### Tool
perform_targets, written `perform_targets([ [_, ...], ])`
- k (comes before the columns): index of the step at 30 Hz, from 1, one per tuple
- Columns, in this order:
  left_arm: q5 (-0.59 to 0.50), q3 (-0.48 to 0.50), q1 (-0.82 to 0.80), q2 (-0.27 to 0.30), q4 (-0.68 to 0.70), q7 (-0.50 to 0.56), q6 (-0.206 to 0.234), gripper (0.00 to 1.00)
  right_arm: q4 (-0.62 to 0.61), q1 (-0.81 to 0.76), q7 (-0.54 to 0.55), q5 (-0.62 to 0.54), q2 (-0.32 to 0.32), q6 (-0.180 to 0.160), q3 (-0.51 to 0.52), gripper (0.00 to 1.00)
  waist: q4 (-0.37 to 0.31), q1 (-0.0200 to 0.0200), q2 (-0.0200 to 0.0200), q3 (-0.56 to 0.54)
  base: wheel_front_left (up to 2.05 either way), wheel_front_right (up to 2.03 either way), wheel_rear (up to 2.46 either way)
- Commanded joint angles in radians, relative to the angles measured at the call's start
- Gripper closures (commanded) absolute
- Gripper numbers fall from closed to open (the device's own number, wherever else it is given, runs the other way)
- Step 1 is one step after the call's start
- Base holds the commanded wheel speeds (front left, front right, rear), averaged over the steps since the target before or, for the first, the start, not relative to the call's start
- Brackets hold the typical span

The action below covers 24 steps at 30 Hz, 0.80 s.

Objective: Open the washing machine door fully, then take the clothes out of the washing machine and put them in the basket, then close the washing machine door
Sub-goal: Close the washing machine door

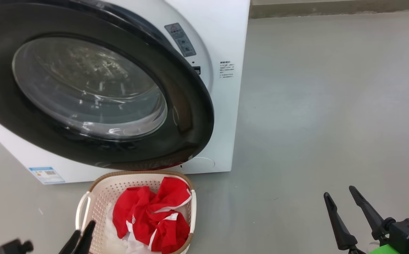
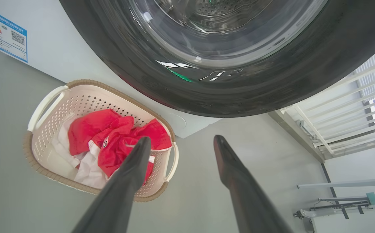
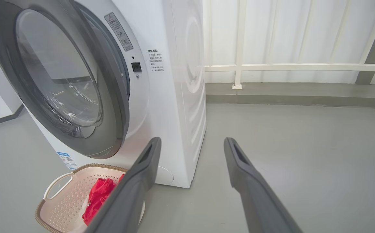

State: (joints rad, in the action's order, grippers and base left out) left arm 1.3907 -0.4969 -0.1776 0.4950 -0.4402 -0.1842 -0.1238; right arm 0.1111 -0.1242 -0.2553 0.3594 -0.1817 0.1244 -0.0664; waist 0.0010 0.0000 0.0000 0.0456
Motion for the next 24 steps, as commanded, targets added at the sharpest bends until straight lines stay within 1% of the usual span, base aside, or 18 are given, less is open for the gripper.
perform_targets([
  [1,-0.018,0.042,0.002,0.045,0.002,-0.034,-0.007,0.00,-0.023,-0.006,-0.006,-0.004,-0.019,0.006,-0.010,0.00,-0.011,0.0000,0.0000,-0.006,0.00,0.00,0.00],
  [2,-0.022,0.049,0.014,0.042,0.000,-0.046,-0.007,0.00,-0.023,-0.008,-0.006,-0.004,-0.019,0.006,-0.007,0.00,-0.015,0.0000,0.0000,-0.007,0.00,0.00,0.00],
  [5,-0.093,0.093,0.062,0.028,-0.020,-0.075,-0.007,0.00,-0.022,-0.021,-0.006,-0.003,-0.020,0.006,0.005,0.00,-0.031,0.0000,0.0000,-0.016,0.00,0.00,0.00],
  [7,-0.167,0.155,0.081,0.007,-0.021,-0.077,-0.007,0.00,-0.023,-0.031,-0.006,-0.003,-0.020,0.006,0.014,0.00,-0.035,0.0000,0.0000,-0.020,0.00,0.00,0.00],
  [12,-0.394,0.301,0.156,-0.081,0.005,-0.077,-0.006,0.00,-0.022,-0.049,-0.006,-0.002,-0.020,0.006,0.026,0.00,-0.042,0.0000,0.0000,-0.033,0.00,0.00,0.00],
  [20,-0.736,0.480,0.254,-0.217,0.099,-0.077,-0.004,0.00,-0.021,-0.059,-0.006,0.001,-0.023,0.006,0.042,0.00,-0.054,0.0000,0.0000,-0.048,0.00,0.00,0.00],
  [21,-0.736,0.480,0.254,-0.217,0.099,-0.077,-0.004,0.00,-0.021,-0.059,-0.006,0.001,-0.023,0.006,0.042,0.00,-0.054,0.0000,0.0000,-0.048,0.00,0.00,0.00],
  [24,-0.840,0.532,0.276,-0.265,0.135,-0.077,-0.005,0.00,-0.022,-0.062,-0.006,0.002,-0.022,0.006,0.050,0.00,-0.055,0.0000,0.0000,-0.050,0.00,0.00,0.00],
])
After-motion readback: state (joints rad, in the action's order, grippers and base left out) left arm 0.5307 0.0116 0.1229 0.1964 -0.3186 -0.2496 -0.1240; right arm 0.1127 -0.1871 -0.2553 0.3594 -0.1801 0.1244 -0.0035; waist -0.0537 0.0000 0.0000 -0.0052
